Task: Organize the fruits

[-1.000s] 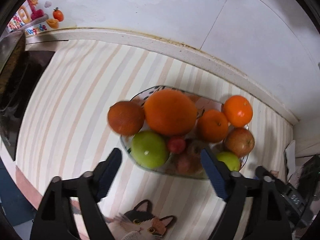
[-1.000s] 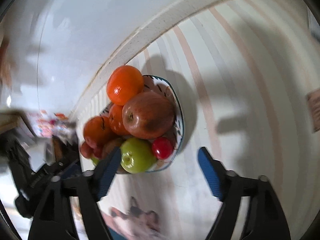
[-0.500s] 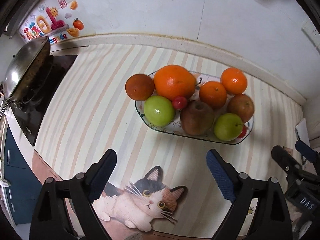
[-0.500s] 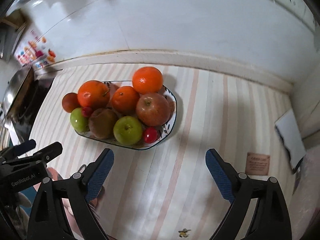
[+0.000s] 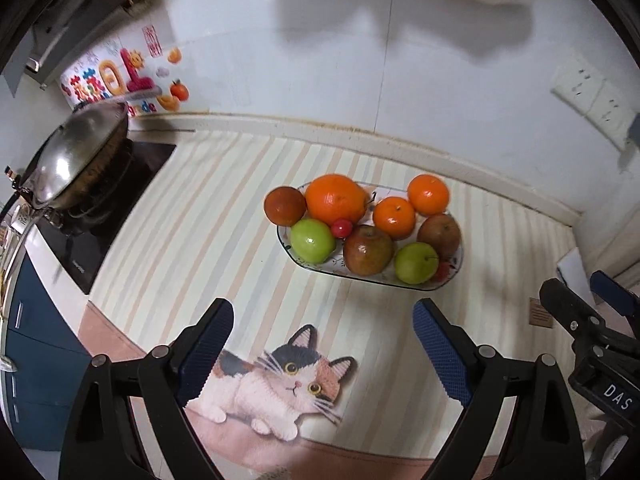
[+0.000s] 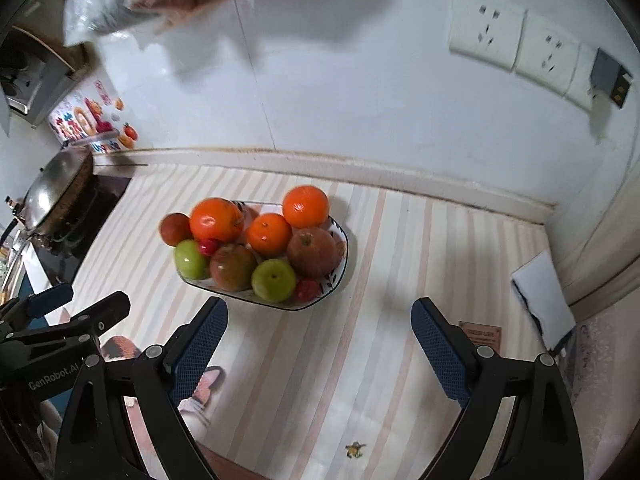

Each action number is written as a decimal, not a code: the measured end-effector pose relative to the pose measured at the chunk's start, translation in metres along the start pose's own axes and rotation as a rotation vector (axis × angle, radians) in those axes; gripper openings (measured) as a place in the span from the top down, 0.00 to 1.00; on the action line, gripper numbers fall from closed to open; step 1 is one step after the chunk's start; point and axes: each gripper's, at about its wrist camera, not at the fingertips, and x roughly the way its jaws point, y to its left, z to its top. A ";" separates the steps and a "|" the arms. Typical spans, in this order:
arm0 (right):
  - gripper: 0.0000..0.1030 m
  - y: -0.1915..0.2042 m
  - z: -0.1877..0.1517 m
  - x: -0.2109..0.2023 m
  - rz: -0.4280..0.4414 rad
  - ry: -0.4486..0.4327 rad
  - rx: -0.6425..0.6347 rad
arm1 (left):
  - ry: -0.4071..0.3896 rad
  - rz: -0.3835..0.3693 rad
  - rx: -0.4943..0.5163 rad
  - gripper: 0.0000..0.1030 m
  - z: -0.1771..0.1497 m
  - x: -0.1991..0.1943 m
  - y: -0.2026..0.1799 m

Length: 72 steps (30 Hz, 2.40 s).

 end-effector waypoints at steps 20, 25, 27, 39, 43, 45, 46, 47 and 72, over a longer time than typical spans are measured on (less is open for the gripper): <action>0.04 0.017 -0.092 -0.209 0.003 -0.209 -0.027 | -0.193 -0.046 0.054 0.11 -0.090 -0.172 0.004; 0.04 0.009 -0.109 -0.235 0.019 -0.226 -0.026 | -0.214 -0.033 0.053 0.11 -0.106 -0.189 0.000; 0.04 0.004 -0.112 -0.240 0.016 -0.233 -0.030 | -0.223 -0.023 0.047 0.11 -0.109 -0.192 -0.001; 0.04 -0.019 -0.098 -0.215 0.038 -0.174 -0.046 | -0.199 -0.008 -0.020 0.11 -0.100 -0.171 -0.012; 0.04 -0.017 -0.082 -0.193 0.036 -0.164 -0.061 | -0.181 0.010 -0.038 0.11 -0.090 -0.152 -0.013; 0.04 -0.015 -0.071 -0.179 0.034 -0.162 -0.067 | -0.168 0.019 -0.040 0.11 -0.084 -0.143 -0.013; 0.04 -0.014 -0.066 -0.172 0.035 -0.155 -0.070 | -0.168 0.025 -0.044 0.11 -0.081 -0.138 -0.012; 0.04 -0.013 -0.062 -0.166 0.036 -0.153 -0.069 | -0.163 0.037 -0.044 0.11 -0.078 -0.133 -0.012; 0.04 0.009 -0.014 -0.073 0.006 -0.081 -0.099 | -0.092 0.088 -0.075 0.11 -0.036 -0.070 -0.005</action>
